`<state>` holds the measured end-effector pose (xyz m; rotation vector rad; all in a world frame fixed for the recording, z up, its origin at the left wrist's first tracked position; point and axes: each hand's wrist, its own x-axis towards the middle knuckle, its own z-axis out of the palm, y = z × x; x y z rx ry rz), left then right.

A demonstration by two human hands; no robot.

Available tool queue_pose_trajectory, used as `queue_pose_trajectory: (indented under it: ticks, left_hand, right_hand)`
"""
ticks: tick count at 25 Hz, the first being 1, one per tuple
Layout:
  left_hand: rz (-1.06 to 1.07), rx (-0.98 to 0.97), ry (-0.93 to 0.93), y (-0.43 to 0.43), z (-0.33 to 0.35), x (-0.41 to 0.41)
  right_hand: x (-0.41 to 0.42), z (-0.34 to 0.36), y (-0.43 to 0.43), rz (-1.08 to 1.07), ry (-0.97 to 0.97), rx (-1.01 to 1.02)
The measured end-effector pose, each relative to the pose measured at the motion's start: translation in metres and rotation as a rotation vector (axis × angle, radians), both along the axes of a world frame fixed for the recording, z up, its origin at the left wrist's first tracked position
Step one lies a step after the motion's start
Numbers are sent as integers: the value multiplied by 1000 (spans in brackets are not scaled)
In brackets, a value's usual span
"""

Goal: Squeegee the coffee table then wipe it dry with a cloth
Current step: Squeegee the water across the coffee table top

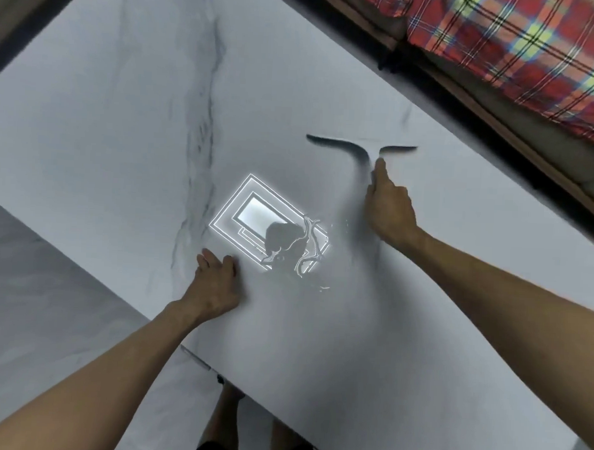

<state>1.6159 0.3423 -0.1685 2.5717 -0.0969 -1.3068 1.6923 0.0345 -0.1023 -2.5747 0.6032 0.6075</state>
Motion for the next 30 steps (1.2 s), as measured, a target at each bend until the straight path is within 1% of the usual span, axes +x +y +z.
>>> queue_pose_trajectory:
  ticks: [3,5,11,14,16,19,23,24,26,28,29,30]
  left_hand:
    - [8,-16,40,4,1,0]
    - [13,-20,69,4,2,2]
    - [-8,5,80,1,3,4]
    - [-4,-3,73,6,5,3]
    - [-3,-9,68,11,6,3]
    - [3,-18,71,14,4,3]
    - [11,-23,55,14,-5,1]
    - [4,-23,48,14,-7,0]
    - [-7,-27,38,15,-10,-1]
    - [-20,-33,26,14,-12,-2]
    - [-18,-31,21,14,-12,-2]
    - [-9,-29,19,13,-11,-3]
  right_hand:
    - [-71,6,9,266,31,-29]
    - [-116,16,3,358,111,-31]
    - [-209,47,-52,350,224,-125]
    - [-223,68,-66,286,278,-139]
    - [-206,71,-71,150,209,-95]
    - [-137,58,-79,-38,9,-62]
    - [-19,25,-78,-253,-75,-6]
    - [5,20,-74,-291,-83,-20]
    - [41,4,-61,-329,-53,-37]
    - [55,-10,-39,-241,38,-135]
    - [52,-11,-20,-158,70,-183]
    - [42,-10,0,-105,41,-161]
